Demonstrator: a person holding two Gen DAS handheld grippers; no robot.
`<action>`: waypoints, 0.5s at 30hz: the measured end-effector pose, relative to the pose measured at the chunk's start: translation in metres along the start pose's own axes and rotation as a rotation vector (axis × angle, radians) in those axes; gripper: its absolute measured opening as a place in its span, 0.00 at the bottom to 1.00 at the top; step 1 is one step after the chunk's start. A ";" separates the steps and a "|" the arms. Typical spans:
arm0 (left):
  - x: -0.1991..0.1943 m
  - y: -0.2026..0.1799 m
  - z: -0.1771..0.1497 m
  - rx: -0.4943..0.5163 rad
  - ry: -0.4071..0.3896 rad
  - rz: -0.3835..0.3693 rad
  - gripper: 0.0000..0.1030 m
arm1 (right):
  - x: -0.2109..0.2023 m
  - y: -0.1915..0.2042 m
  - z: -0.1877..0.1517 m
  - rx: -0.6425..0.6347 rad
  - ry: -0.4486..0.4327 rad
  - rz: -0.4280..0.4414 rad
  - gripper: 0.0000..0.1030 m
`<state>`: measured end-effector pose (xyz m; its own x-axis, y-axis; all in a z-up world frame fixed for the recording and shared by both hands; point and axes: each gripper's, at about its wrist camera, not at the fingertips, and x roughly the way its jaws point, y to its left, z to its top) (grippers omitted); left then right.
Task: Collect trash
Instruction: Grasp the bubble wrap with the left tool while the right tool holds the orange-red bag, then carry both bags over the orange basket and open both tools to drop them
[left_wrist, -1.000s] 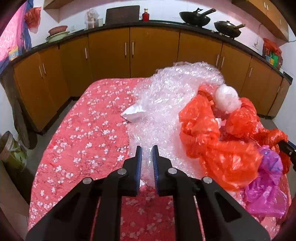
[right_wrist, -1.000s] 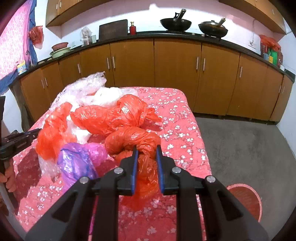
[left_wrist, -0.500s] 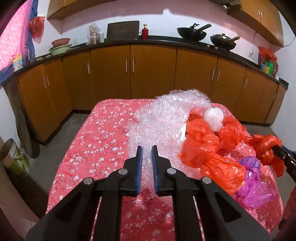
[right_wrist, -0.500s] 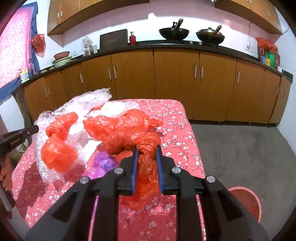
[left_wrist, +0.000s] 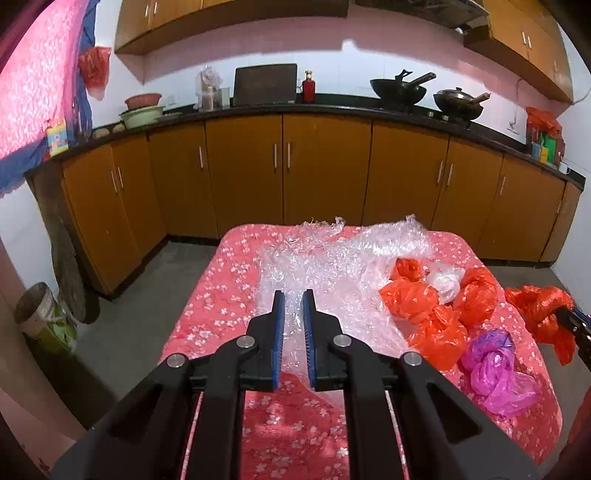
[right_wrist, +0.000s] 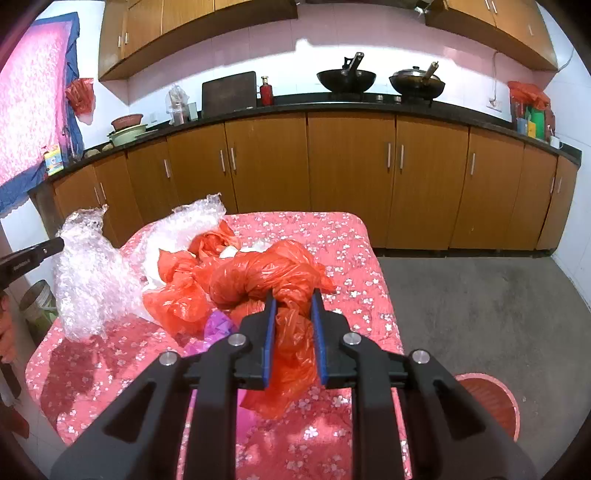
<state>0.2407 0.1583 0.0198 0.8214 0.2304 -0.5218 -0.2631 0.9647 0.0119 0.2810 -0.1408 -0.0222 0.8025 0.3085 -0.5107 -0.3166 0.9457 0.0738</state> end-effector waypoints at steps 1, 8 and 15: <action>-0.004 0.000 0.002 0.004 -0.008 0.001 0.10 | -0.003 0.000 0.001 0.001 -0.006 0.002 0.18; -0.027 -0.010 0.013 0.007 -0.060 -0.011 0.10 | -0.026 -0.003 0.006 0.023 -0.046 0.027 0.18; -0.045 -0.037 0.022 0.018 -0.100 -0.046 0.10 | -0.052 -0.016 0.010 0.040 -0.100 0.006 0.18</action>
<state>0.2245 0.1149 0.0613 0.8789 0.1968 -0.4346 -0.2157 0.9764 0.0060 0.2492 -0.1708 0.0122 0.8479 0.3210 -0.4219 -0.3026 0.9465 0.1120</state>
